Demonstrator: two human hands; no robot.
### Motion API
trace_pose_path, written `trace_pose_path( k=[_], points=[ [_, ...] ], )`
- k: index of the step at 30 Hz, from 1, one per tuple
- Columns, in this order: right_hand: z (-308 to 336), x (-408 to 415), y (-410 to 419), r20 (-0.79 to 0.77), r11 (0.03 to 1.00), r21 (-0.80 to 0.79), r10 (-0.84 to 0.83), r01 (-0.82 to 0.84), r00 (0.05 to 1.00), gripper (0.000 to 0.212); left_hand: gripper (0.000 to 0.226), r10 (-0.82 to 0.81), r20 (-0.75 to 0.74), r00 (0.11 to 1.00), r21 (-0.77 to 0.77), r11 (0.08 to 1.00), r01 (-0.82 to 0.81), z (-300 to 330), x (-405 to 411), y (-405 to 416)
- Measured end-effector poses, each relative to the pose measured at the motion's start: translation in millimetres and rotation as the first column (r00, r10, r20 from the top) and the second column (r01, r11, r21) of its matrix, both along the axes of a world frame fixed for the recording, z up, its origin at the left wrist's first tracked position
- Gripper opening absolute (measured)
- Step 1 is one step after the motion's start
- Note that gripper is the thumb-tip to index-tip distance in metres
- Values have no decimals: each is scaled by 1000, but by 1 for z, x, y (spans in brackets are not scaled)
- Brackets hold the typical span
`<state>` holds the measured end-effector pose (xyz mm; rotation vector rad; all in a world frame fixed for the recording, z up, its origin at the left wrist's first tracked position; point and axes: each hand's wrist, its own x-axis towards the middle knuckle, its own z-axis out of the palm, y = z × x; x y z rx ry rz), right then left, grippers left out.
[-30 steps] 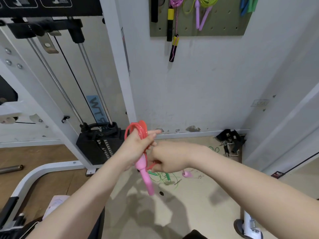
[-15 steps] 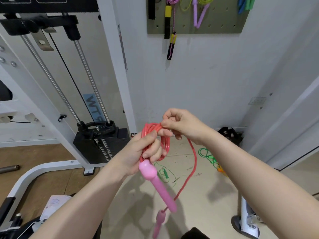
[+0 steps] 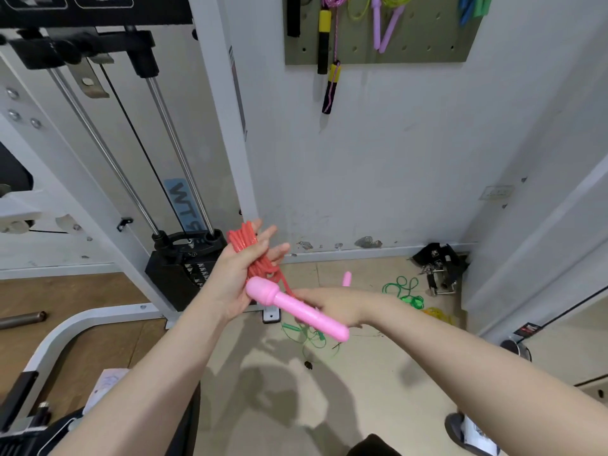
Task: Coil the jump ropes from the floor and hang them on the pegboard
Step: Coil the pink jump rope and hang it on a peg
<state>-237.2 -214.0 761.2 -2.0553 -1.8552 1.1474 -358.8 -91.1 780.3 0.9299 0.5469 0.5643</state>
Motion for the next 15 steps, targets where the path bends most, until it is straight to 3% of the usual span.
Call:
trace_pose_path(
  k=[3,6,8,9,12,15],
  points=[
    [22,-12,8,248,985,68,137,-158,959,10,55,-29,-233,972,263,960,92,-16,0,-3],
    [41,-12,12,330,966,205,83,-157,941,10,42,-97,-388,917,528,792,307,-21,1,-14],
    [56,-5,13,333,943,312,4,-115,943,12,16,-200,-442,874,527,730,434,-17,0,-25],
    [65,0,12,316,937,343,-47,-68,947,13,28,-236,-464,854,498,728,472,-15,-1,-29],
    [82,22,10,106,891,419,-238,174,965,30,70,-395,-389,833,330,784,526,-17,1,-33],
    [74,41,6,-355,804,387,-321,451,878,34,80,-675,-88,732,157,717,680,-9,-1,-29]
  ],
)
